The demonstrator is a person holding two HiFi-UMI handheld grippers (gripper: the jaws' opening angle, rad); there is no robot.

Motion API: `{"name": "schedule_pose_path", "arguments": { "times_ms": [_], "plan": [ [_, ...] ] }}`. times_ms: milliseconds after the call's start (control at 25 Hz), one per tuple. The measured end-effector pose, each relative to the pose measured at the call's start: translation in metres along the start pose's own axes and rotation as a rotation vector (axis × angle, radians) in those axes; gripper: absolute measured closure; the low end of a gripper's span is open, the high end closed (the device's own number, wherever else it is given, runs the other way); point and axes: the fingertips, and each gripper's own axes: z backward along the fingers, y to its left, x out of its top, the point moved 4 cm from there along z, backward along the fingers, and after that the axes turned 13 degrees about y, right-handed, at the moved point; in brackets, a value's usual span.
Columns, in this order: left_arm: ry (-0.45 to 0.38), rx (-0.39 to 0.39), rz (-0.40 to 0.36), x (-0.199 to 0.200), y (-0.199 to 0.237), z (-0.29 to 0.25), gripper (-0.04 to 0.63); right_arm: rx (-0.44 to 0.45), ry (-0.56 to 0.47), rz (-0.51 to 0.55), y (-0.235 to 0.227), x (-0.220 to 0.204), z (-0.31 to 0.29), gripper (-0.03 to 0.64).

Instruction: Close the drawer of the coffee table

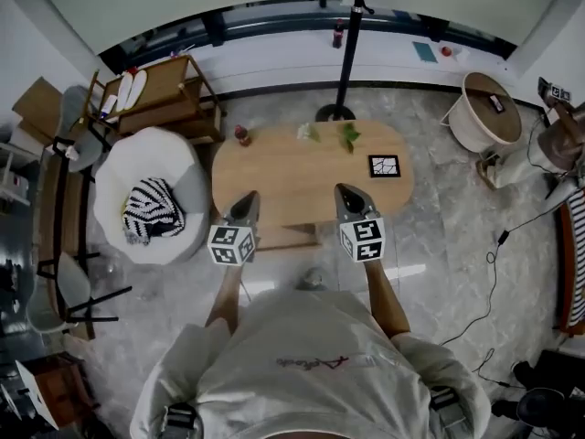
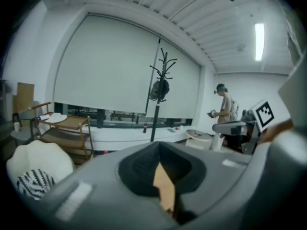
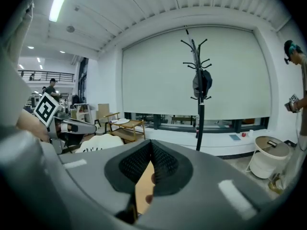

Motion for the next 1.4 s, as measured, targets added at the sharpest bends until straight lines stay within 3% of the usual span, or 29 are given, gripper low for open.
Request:
{"name": "schedule_pose_path", "arguments": {
  "times_ms": [280, 440, 840, 1400],
  "plan": [
    [-0.005, 0.139, 0.067, -0.013, 0.042, 0.04, 0.597, 0.149, 0.003, 0.069, 0.044, 0.022, -0.044, 0.611],
    [0.004, 0.17, 0.094, -0.026, 0.053, 0.055, 0.597, 0.191, 0.009, 0.088, 0.062, 0.025, -0.055, 0.611],
    [0.081, 0.125, 0.12, -0.075, 0.064, 0.061, 0.597, 0.212, 0.116, 0.088, 0.094, -0.017, -0.072, 0.611],
    [0.182, 0.005, 0.1, -0.139, 0.113, 0.065, 0.597, 0.121, 0.226, 0.041, 0.141, -0.07, -0.09, 0.611]
  ]
}}
